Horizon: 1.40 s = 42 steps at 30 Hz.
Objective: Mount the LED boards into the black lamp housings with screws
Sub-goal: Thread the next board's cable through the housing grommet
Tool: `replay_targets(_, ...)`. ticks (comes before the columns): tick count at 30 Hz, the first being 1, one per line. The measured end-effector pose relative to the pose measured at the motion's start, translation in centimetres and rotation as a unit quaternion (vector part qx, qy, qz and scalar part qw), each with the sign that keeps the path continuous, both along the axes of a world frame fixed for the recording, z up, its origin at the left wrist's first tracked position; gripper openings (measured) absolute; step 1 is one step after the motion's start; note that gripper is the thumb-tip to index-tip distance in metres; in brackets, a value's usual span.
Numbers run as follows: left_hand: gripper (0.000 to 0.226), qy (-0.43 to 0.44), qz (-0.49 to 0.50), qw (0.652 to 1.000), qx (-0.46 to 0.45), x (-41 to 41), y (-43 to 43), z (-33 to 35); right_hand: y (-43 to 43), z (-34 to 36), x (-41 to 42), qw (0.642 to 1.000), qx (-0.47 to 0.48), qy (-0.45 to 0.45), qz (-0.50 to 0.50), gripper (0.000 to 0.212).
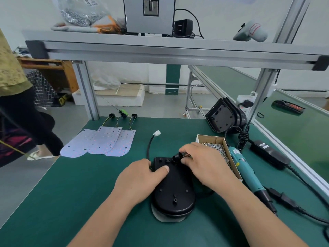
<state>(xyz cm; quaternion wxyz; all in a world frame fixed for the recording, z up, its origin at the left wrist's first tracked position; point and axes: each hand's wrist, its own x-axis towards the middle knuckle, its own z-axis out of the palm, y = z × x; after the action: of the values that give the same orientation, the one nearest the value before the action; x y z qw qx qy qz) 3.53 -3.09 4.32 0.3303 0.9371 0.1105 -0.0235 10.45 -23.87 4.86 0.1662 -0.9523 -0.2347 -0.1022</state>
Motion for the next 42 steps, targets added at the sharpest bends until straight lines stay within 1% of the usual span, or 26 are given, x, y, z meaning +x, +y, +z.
replay_targets(2, 0.059, 0.001, -0.008, 1.000, 0.013, -0.2, 0.0, 0.3, 0.0, 0.0, 0.0, 1.000, -0.009, -0.013, 0.007, 0.026)
replay_targets(4, 0.057, 0.012, -0.013, 1.000, -0.011, -0.2, 0.1, 0.6, 0.0, -0.1, 0.0, 0.999, -0.037, -0.019, 0.019, 0.027)
replay_targets(7, 0.043, 0.020, -0.009, 0.994, -0.111, -0.1, 0.6, 0.7, 0.1, -0.2, -0.1, 0.999, -0.031, 0.005, 0.023, 0.027)
replay_targets(9, 0.030, 0.025, 0.001, 0.976, -0.215, 0.0, 0.8, 0.3, -0.1, -0.2, 0.1, 1.000, -0.010, 0.019, 0.017, 0.025)
replay_targets(11, 0.020, 0.034, 0.018, 0.943, -0.331, 0.1, 0.6, 0.1, -0.4, -0.1, 0.2, 1.000, 0.014, 0.024, 0.001, 0.025)
replay_targets(12, 0.022, 0.033, 0.028, 0.921, -0.387, 0.2, 0.4, -0.1, -0.5, -0.1, 0.3, 0.999, 0.033, 0.027, -0.006, 0.025)
replay_targets(14, 0.034, 0.013, 0.043, 0.882, -0.470, 0.3, -0.3, -0.5, -0.7, 0.0, 0.3, 0.997, 0.069, 0.034, -0.013, 0.024)
replay_targets(17, 0.022, -0.014, 0.044, 0.835, -0.548, 0.1, -1.5, -0.8, -0.7, -0.1, 0.3, 0.994, 0.103, 0.034, -0.017, 0.021)
replay_targets(18, 0.022, -0.014, 0.042, 0.819, -0.573, 0.1, -1.9, -0.8, -0.7, -0.1, 0.3, 0.992, 0.117, 0.034, -0.017, 0.020)
replay_targets(22, 0.038, 0.014, 0.042, 0.728, -0.684, 0.0, -2.4, -0.8, -0.9, -0.1, 0.1, 0.977, 0.205, 0.054, -0.010, 0.021)
replay_targets(24, 0.046, 0.016, 0.041, 0.707, -0.706, -0.1, -2.5, -0.6, -0.9, 0.1, -0.1, 0.966, 0.251, 0.062, 0.000, 0.025)
replay_targets(26, 0.062, 0.008, 0.047, 0.699, -0.714, -0.2, -2.5, -0.5, -0.9, 0.2, -0.3, 0.949, 0.306, 0.073, 0.020, 0.028)
replay_targets(28, 0.072, 0.009, 0.043, 0.687, -0.725, -0.3, -2.8, -0.6, -0.8, 0.4, -0.5, 0.934, 0.345, 0.090, 0.033, 0.032)
replay_targets(32, 0.077, 0.005, 0.019, 0.676, -0.736, -0.7, -3.2, -0.6, -0.5, 0.6, -0.8, 0.920, 0.376, 0.104, 0.046, 0.033)
replay_targets(36, 0.077, -0.020, 0.015, 0.671, -0.741, -0.8, -3.0, -0.7, -0.3, 0.7, -0.9, 0.917, 0.383, 0.096, 0.052, 0.030)
replay_targets(39, 0.073, -0.041, -0.001, 0.682, -0.730, -1.0, -3.4, -0.6, -0.2, 0.6, -0.6, 0.903, 0.410, 0.116, 0.045, 0.026)
replay_targets(42, 0.066, -0.068, -0.017, 0.715, -0.696, -1.0, -3.9, -0.9, -0.4, 0.5, -0.2, 0.885, 0.441, 0.143, 0.048, 0.019)
